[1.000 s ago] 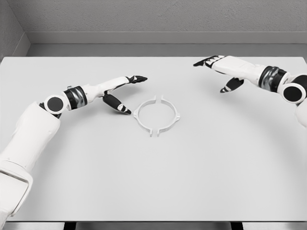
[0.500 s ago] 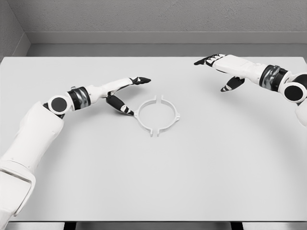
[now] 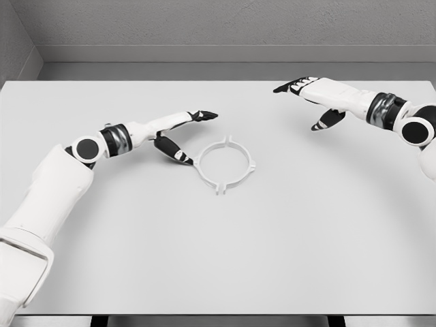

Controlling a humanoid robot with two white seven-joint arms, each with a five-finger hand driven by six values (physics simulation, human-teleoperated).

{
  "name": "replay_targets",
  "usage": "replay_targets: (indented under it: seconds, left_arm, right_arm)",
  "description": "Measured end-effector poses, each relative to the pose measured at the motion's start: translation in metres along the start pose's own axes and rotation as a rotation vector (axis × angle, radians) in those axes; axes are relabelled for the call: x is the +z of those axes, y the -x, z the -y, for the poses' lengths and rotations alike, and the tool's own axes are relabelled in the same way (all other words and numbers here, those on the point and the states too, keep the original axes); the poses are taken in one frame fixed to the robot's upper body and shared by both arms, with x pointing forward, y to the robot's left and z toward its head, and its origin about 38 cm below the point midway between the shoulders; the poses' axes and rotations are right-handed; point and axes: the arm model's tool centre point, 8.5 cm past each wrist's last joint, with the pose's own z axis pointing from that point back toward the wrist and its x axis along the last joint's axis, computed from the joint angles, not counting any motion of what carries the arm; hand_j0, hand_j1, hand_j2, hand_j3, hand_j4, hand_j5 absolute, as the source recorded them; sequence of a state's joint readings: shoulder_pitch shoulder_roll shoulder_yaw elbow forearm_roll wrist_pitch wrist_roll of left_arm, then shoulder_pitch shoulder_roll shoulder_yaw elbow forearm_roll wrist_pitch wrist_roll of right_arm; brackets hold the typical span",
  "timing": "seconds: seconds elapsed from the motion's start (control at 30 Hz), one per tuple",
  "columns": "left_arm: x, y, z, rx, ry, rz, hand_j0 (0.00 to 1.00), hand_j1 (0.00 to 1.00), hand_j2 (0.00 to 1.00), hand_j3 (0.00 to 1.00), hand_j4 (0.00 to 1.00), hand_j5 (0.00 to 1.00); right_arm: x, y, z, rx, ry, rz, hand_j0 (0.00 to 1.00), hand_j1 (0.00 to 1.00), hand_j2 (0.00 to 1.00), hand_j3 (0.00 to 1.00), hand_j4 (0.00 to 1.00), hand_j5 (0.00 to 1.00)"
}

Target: Assemble PVC drainage pipe clamps

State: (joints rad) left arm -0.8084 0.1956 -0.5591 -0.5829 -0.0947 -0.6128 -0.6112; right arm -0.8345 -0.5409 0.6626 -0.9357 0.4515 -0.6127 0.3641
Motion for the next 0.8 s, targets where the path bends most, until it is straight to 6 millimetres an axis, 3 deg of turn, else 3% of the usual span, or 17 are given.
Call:
replay_targets:
  seconds: [0.57,0.8]
  left_arm:
    - [-0.005,-0.004,0.003,0.0,0.006,0.009,1.0,1.0,1.0,1.0,1.0,1.0]
    - [-0.001,-0.004,-0.009,-0.012,-0.009,0.006,1.0,1.0,1.0,1.0,1.0,1.0]
  right_arm:
    - [0.0,0.0,0.0,0.001,0.0,0.001,1.0,1.0,1.0,1.0,1.0,1.0]
    - [0.0,0.0,0.0,0.001,0.001,0.001,1.0,1.0,1.0,1.0,1.0,1.0]
